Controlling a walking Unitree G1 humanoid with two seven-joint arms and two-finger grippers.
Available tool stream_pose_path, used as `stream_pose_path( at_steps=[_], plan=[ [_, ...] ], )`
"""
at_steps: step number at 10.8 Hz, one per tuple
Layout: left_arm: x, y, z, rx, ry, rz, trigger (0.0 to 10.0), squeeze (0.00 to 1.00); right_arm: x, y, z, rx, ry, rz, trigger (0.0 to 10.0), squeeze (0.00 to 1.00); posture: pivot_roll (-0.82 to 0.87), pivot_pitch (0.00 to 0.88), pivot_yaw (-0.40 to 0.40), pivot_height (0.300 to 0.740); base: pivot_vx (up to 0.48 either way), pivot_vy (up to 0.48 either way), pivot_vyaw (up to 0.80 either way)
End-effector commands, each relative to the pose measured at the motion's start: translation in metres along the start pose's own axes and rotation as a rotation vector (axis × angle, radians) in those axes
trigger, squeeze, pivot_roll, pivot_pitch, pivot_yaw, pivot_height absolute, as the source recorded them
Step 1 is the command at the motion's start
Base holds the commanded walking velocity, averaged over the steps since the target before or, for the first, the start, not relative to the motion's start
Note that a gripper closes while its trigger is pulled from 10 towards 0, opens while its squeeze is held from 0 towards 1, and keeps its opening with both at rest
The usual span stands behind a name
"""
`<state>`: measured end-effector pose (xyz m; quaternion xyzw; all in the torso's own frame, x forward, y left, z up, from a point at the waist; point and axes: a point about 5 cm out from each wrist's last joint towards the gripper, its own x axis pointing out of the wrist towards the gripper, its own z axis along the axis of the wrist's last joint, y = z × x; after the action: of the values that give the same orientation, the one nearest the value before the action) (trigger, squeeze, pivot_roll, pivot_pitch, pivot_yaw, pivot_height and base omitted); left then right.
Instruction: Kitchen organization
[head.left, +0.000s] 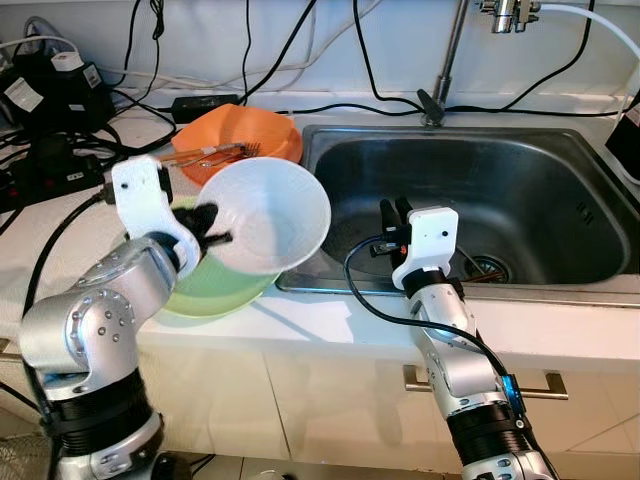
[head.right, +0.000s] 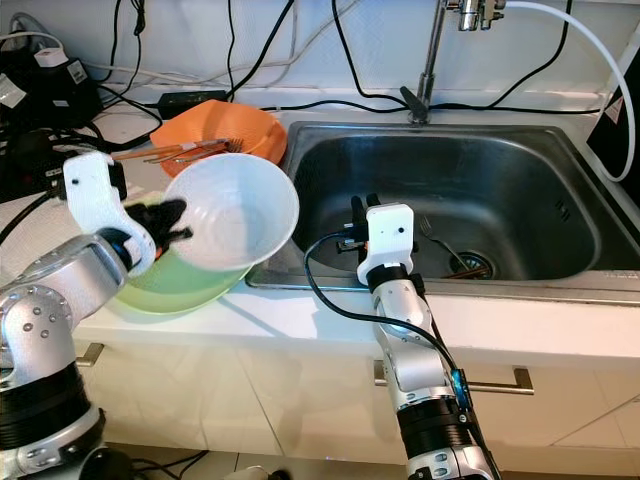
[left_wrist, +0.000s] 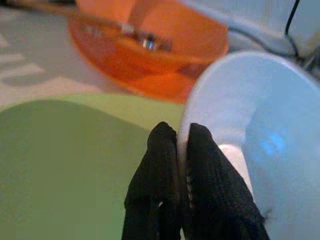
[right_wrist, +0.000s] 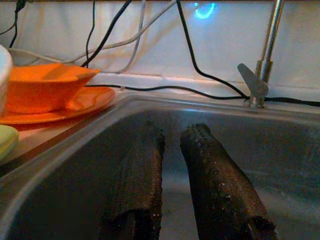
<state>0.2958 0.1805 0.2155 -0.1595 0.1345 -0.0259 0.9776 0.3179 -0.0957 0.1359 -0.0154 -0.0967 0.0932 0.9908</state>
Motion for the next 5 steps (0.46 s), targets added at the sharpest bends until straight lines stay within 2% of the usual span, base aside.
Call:
stream_pose_path(
  at_steps=[1, 3, 5],
  plan=[
    [-0.002, -0.006, 0.011, -0.008, -0.065, -0.018, 0.0, 0.0, 0.003, 0.001, -0.001, 0.0, 0.019, 0.003, 10.0, 0.0, 0.1, 0.0, 0.069, 0.74, 0.0, 0.0, 0.0],
    [-0.002, -0.018, 0.024, -0.052, -0.207, -0.072, 0.0, 0.0, 0.004, 0.0, -0.001, 0.0, 0.019, 0.001, 10.0, 0.0, 0.1, 0.0, 0.058, 0.74, 0.0, 0.0, 0.0],
    [0.0, -0.045, 0.033, -0.046, -0.307, -0.17, 0.0, 0.0, 0.007, -0.001, 0.001, -0.002, 0.015, -0.003, 10.0, 0.0, 0.09, 0.0, 0.051, 0.74, 0.0, 0.0, 0.0]
  ],
)
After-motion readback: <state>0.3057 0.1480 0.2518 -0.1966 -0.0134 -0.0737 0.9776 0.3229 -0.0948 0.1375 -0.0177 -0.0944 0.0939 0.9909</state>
